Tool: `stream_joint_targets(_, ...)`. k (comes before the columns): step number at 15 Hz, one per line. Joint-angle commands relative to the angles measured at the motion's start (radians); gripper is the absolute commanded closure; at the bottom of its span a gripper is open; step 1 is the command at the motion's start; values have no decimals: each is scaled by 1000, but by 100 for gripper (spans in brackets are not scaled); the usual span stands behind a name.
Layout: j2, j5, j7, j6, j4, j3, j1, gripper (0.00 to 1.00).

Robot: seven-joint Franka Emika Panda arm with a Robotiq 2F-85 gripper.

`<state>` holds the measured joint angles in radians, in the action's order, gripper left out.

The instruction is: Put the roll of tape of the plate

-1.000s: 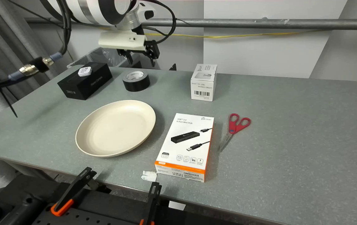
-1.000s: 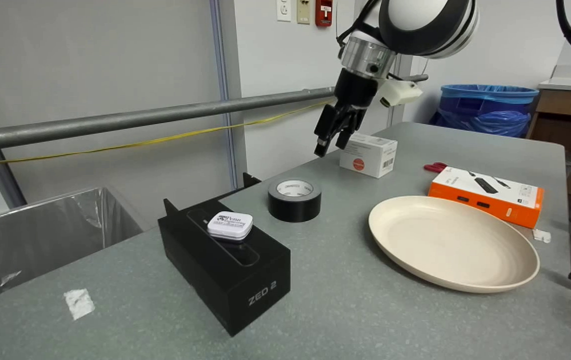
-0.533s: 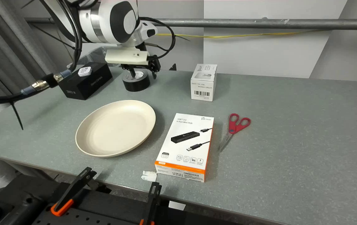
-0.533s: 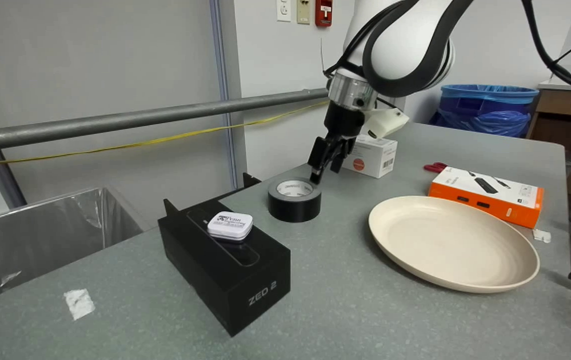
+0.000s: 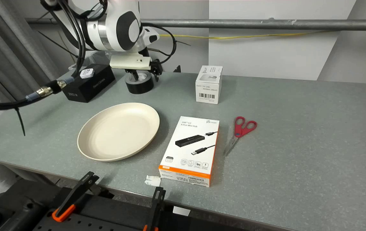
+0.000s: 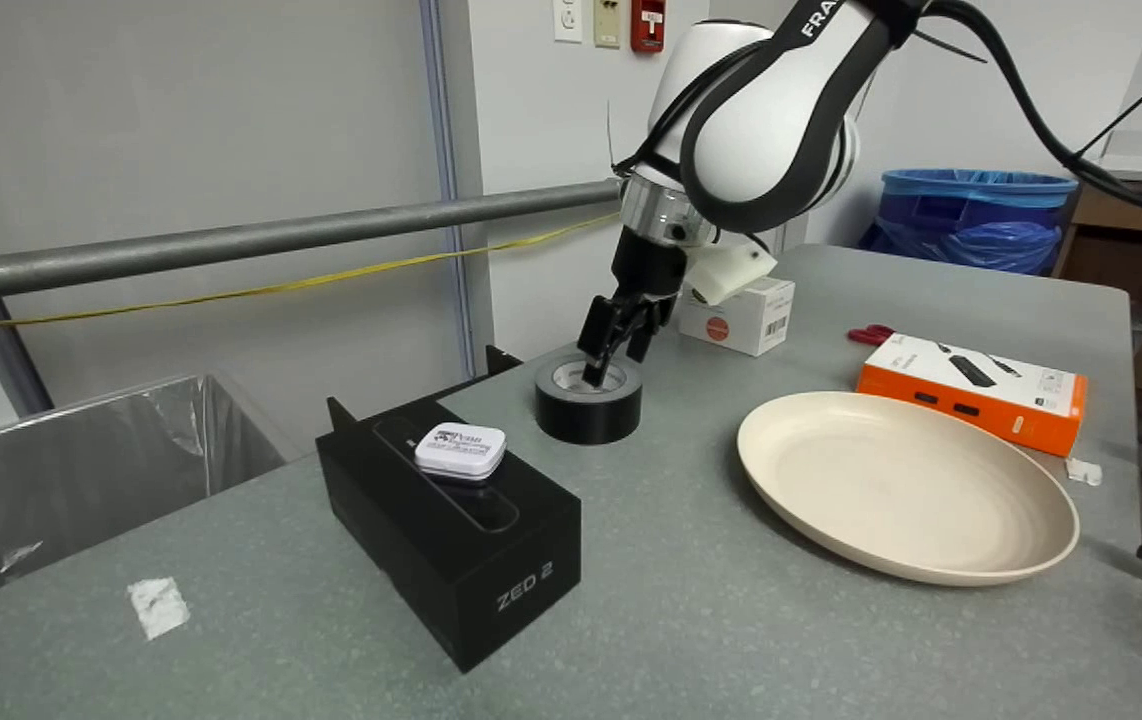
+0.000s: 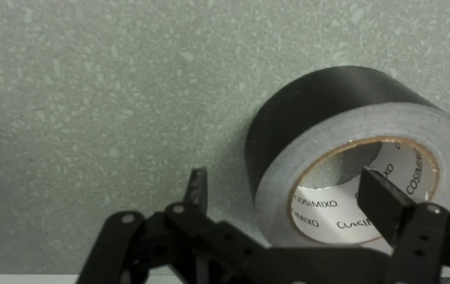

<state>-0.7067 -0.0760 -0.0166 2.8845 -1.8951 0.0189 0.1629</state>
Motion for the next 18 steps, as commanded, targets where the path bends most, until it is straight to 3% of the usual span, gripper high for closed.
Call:
stream_joint_targets(1,-65,27,-63,17,86,-26,23,14)
stream_joint_targets(2,-77,24,-70,14,100,-27,23,26)
stream_joint_targets(11,-60,16,-71,-39,109,-14,-1,95)
stream_joint_targets(18,231,3,112,-124,-135,106,-126,93)
